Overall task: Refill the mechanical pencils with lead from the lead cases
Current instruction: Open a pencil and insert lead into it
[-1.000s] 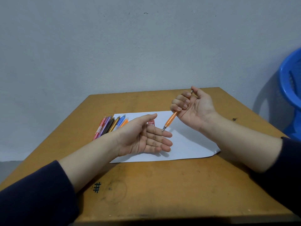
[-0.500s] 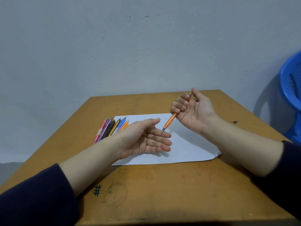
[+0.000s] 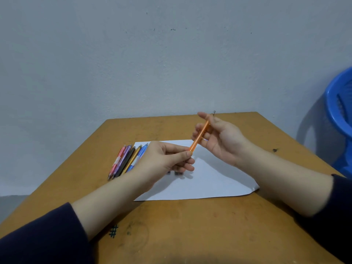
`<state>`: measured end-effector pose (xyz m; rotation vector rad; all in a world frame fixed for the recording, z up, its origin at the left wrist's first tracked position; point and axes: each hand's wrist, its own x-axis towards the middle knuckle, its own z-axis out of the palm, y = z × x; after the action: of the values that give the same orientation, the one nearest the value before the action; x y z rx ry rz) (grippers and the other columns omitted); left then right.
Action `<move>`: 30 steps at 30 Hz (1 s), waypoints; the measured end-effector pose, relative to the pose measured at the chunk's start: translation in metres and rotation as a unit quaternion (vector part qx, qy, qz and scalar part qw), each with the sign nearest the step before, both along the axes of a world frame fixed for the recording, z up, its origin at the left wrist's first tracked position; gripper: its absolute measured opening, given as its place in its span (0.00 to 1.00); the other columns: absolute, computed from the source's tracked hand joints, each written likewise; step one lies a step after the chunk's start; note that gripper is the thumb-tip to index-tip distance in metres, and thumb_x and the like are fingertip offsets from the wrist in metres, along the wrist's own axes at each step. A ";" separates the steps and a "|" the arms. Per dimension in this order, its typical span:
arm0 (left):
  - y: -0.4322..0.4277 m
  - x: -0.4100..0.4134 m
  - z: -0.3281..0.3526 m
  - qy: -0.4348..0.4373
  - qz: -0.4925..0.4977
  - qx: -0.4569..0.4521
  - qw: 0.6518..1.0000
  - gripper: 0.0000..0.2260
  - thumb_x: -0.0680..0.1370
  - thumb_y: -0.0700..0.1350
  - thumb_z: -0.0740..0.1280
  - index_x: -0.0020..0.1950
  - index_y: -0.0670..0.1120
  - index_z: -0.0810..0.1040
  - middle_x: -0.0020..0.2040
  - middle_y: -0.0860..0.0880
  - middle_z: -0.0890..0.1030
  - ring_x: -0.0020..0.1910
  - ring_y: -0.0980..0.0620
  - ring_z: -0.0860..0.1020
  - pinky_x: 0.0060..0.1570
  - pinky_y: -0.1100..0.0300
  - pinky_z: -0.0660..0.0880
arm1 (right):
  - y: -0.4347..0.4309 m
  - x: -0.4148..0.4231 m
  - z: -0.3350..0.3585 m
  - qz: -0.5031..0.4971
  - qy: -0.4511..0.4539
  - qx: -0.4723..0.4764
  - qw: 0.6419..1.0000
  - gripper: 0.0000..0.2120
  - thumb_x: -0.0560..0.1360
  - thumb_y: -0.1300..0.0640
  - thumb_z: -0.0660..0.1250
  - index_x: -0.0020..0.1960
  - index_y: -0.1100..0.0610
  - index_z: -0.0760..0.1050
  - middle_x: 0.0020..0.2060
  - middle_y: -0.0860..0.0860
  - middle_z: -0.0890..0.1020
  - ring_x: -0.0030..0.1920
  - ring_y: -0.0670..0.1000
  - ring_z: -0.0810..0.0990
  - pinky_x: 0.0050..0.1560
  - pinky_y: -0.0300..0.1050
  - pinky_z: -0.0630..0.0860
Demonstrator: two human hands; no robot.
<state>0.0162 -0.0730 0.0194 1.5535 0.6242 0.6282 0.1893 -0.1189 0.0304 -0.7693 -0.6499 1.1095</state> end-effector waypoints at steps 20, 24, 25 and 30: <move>0.032 0.000 -0.021 0.277 0.026 0.374 0.885 0.25 0.81 0.54 0.59 0.77 0.50 0.60 0.76 0.55 0.61 0.75 0.58 0.58 0.69 0.65 0.54 | 0.002 0.043 -0.002 -0.203 -0.441 -0.185 0.855 0.20 0.70 0.59 0.74 0.60 0.58 0.76 0.33 0.54 0.79 0.29 0.49 0.78 0.30 0.39 0.75; 0.035 0.002 -0.026 0.339 -0.007 0.370 0.865 0.28 0.81 0.57 0.56 0.78 0.48 0.53 0.78 0.53 0.54 0.76 0.56 0.53 0.73 0.61 0.51 | 0.013 0.052 -0.015 -0.222 -0.549 -0.209 0.778 0.18 0.72 0.56 0.73 0.61 0.57 0.78 0.33 0.50 0.75 0.29 0.47 0.74 0.31 0.37 0.69; 0.036 0.003 -0.027 0.350 -0.012 0.375 0.858 0.29 0.81 0.58 0.55 0.78 0.48 0.52 0.78 0.53 0.53 0.77 0.56 0.52 0.73 0.61 0.51 | 0.014 0.053 -0.017 -0.223 -0.578 -0.209 0.757 0.18 0.72 0.55 0.73 0.61 0.56 0.78 0.33 0.50 0.75 0.30 0.46 0.73 0.32 0.36 0.68; 0.038 0.004 -0.028 0.372 -0.022 0.391 0.841 0.29 0.81 0.59 0.53 0.79 0.48 0.51 0.79 0.52 0.51 0.77 0.56 0.50 0.75 0.59 0.50 | 0.019 0.046 -0.017 -0.204 -0.674 -0.220 0.675 0.11 0.72 0.54 0.72 0.53 0.55 0.82 0.29 0.50 0.73 0.29 0.45 0.68 0.27 0.38 0.62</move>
<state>0.0205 -0.0355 -0.0087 2.6266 0.9684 0.2018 0.2357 -0.0998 0.0134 -2.0938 -1.3422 0.0537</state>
